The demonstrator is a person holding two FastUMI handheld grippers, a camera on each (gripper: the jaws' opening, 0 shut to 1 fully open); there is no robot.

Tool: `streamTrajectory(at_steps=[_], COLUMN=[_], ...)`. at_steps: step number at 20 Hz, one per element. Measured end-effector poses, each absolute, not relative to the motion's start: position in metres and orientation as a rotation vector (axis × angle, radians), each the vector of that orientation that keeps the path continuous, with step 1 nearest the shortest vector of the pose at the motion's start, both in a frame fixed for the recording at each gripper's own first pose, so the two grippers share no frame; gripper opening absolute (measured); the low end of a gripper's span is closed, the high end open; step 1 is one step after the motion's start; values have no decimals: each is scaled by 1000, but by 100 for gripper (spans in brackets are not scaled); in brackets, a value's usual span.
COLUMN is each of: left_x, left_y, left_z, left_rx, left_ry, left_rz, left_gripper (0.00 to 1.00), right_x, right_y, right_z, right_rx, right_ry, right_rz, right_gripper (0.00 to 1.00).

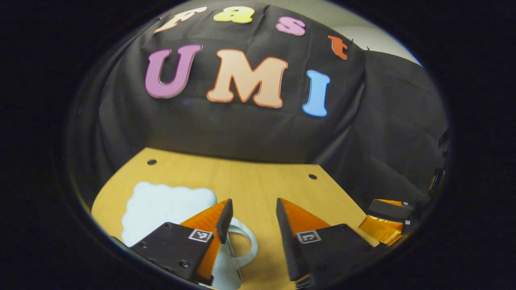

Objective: First open the suitcase, pack the skin care products into it, and then close the suitcase.

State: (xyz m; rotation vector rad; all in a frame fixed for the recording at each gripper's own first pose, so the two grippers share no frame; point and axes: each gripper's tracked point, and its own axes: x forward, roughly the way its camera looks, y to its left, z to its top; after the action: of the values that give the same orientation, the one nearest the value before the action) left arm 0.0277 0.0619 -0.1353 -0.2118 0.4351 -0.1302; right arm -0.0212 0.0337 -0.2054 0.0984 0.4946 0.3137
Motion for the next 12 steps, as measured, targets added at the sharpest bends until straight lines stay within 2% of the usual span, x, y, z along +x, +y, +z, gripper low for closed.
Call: streamTrajectory(at_steps=[1, 2, 3, 5, 6, 7, 10, 12], left_x=[26, 26, 23, 18, 15, 13, 8, 10], left_y=[68, 75, 81, 86, 84, 81, 82, 84], left_z=[-117, -98, -82, -56, -47, -42, -29, -21], left_rx=[-183, -157, -128, -98, -94, -92, -52, -27], left_ry=[392, 337, 292, 224, 206, 202, 194, 185], left_rz=[-82, -39, -11, 16, 6, -5, -35, -50], left_gripper=[70, 80, 84, 84, 84, 87, 90, 90], right_x=[-15, -8, -3, 4, 8, 10, 16, 12], right_y=[33, 34, 35, 43, 46, 50, 55, 63], right_z=[-187, -170, -156, -131, -122, -114, -80, -66], right_rx=[83, 72, 74, 106, 115, 121, 125, 120], right_ry=[435, 384, 348, 294, 278, 268, 177, 147], right_rz=[317, 317, 315, 315, 306, 304, 268, 261], right_gripper=[98, 98, 98, 98, 94, 98, 98, 94])
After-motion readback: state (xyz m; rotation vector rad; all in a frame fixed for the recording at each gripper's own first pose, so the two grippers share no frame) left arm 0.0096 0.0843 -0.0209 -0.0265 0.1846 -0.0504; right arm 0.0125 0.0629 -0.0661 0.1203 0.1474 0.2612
